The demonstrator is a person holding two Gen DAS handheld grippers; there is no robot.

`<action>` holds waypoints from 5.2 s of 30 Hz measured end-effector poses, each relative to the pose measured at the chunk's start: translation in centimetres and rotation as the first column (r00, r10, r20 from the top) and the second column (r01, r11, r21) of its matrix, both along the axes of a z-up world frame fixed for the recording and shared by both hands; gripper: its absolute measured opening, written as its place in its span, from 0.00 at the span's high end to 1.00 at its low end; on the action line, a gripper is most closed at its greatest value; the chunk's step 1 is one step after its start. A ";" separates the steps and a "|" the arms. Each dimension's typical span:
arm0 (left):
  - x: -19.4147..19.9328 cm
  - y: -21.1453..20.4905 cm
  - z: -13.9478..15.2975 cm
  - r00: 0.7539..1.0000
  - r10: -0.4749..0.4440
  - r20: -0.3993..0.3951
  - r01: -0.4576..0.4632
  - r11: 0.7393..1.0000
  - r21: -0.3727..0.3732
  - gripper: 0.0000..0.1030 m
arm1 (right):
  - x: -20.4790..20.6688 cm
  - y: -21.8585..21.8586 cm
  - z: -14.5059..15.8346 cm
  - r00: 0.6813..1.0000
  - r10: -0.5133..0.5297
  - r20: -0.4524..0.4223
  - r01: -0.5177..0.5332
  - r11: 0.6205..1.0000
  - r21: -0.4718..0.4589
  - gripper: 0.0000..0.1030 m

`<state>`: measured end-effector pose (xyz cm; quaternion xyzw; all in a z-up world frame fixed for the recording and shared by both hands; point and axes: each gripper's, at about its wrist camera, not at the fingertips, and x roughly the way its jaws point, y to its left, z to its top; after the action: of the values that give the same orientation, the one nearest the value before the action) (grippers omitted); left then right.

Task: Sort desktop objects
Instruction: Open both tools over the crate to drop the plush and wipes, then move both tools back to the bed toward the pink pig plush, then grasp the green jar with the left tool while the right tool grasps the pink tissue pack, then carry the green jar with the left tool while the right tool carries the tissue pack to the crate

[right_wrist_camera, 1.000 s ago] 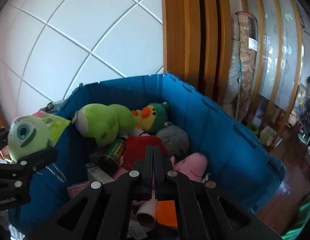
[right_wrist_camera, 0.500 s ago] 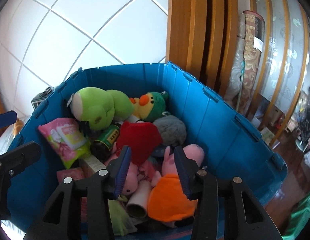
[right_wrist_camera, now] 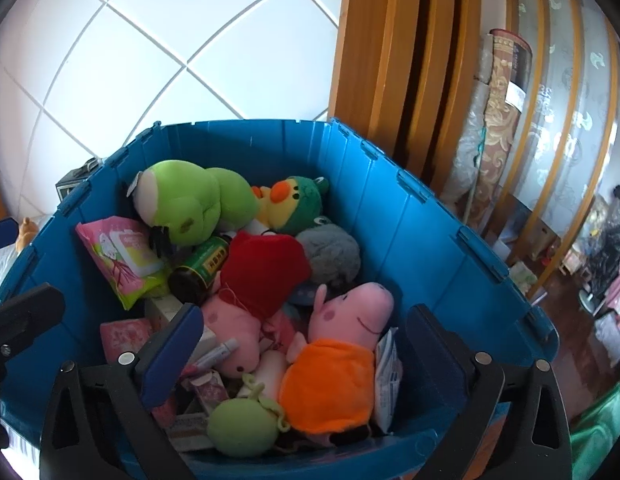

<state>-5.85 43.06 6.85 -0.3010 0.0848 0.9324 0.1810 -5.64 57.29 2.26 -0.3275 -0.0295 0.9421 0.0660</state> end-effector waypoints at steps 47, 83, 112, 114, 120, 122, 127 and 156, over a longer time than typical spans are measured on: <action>-2.9 -41.3 -7.7 0.885 0.462 0.066 -0.466 0.873 0.145 0.09 | -1.6 -33.9 5.0 0.901 0.371 -0.226 -0.390 0.920 -0.046 0.00; -19.1 -62.1 -29.5 0.695 0.658 0.292 -0.697 0.715 0.048 0.25 | -26.6 -56.2 -19.9 0.692 0.675 0.255 -0.652 0.737 -0.180 0.00; -18.8 -63.1 -32.5 0.649 0.678 0.344 -0.721 0.692 -0.003 0.60 | -25.9 -64.9 -25.4 0.462 0.791 0.402 -0.800 0.567 -0.196 0.00; -18.4 -63.0 -32.1 0.649 0.680 0.341 -0.723 0.690 0.001 0.60 | -25.9 -64.6 -25.3 0.473 0.777 0.415 -0.779 0.589 -0.215 0.01; -16.2 -62.0 -29.3 0.662 0.685 0.304 -0.723 0.691 0.018 0.61 | -24.2 -63.0 -23.7 0.515 0.759 0.399 -0.760 0.619 -0.197 0.04; -15.3 -61.4 -27.9 0.670 0.685 0.286 -0.720 0.693 0.026 0.60 | -23.5 -62.1 -22.5 0.532 0.756 0.380 -0.751 0.629 -0.201 0.05; -13.1 -59.7 -24.6 0.706 0.665 0.241 -0.694 0.718 0.051 0.60 | -21.1 -59.9 -19.1 0.581 0.741 0.336 -0.735 0.656 -0.175 0.08; -4.3 -30.1 -1.7 0.967 0.215 -0.133 -0.193 0.968 0.162 0.60 | -0.8 -32.6 7.3 0.907 0.284 -0.311 -0.306 0.952 -0.022 0.07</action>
<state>-10.14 12.94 5.14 -0.2233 -0.0028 0.9697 0.0987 -6.42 24.73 9.59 -0.1723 -0.0352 0.9808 -0.0848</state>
